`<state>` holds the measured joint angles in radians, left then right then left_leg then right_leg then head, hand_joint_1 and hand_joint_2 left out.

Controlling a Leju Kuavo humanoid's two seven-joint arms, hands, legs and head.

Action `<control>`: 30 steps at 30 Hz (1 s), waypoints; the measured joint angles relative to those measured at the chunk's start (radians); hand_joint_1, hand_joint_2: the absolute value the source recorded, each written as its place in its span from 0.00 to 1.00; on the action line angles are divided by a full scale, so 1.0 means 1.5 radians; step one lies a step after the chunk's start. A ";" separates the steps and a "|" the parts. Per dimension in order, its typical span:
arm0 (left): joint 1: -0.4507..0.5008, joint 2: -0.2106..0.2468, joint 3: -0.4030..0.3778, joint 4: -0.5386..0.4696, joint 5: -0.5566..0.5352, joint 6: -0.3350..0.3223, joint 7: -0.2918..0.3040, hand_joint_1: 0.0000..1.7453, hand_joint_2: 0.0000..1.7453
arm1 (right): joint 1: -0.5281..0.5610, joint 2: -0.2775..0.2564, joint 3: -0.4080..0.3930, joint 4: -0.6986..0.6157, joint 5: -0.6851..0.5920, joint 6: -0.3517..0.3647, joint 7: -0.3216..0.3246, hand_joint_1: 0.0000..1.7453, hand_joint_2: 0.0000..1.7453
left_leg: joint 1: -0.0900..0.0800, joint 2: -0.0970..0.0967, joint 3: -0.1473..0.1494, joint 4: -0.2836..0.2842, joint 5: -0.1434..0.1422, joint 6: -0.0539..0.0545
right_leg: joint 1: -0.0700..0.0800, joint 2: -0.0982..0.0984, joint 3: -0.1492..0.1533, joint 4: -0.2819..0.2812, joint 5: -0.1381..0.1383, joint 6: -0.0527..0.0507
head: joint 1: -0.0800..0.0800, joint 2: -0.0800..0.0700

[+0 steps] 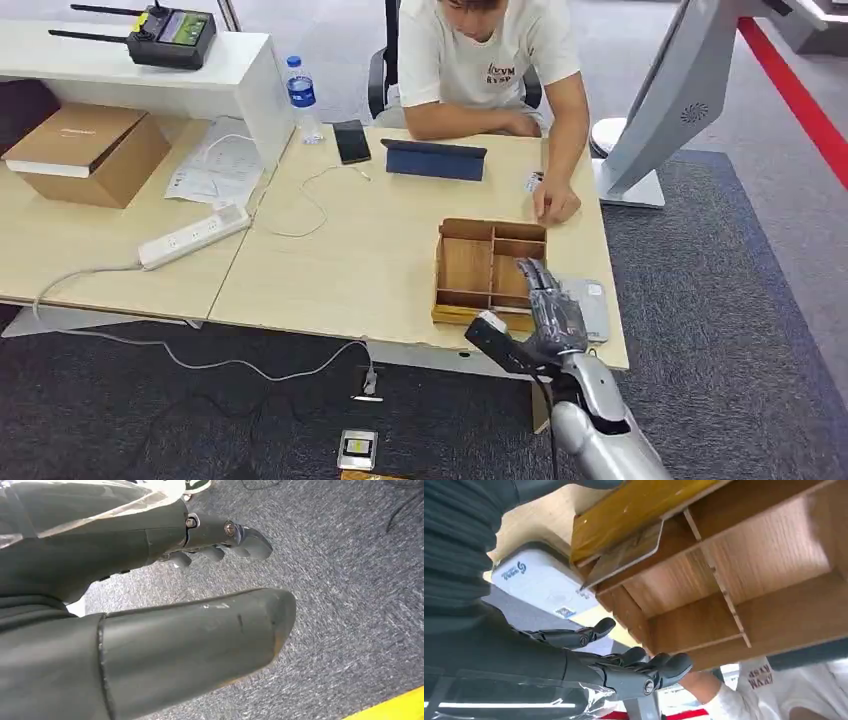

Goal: Pass the card to the sensor for recognition and then transmit it.

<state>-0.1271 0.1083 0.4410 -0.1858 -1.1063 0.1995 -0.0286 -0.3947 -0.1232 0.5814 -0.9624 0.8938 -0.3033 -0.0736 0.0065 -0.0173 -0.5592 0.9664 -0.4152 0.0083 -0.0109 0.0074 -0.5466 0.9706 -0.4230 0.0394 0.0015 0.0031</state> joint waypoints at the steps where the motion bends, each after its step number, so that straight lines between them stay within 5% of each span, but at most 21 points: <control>1: 0.000 0.000 0.000 0.000 0.000 0.000 0.000 0.00 0.00 | 0.000 0.001 0.000 0.005 0.000 0.000 -0.001 0.00 1.00 | 0.000 0.000 0.000 0.000 0.000 0.000 | 0.000 0.000 0.000 0.000 0.000 0.000 | 0.000 0.000; 30: 0.001 -0.002 0.000 0.000 -0.003 0.002 -0.003 0.00 0.00 | -0.026 0.016 -0.021 0.096 -0.035 -0.017 -0.034 0.00 1.00 | 0.000 0.000 0.000 0.000 0.000 0.000 | 0.000 0.000 0.000 0.000 0.000 0.000 | 0.000 0.000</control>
<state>-0.1258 0.1061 0.4410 -0.1858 -1.1105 0.2029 -0.0324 -0.4339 -0.0992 0.5493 -0.8186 0.8412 -0.3281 -0.1251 0.0065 -0.0173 -0.5592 0.9664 -0.4152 0.0080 -0.0108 0.0074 -0.5467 0.9706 -0.4231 0.0392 0.0015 0.0031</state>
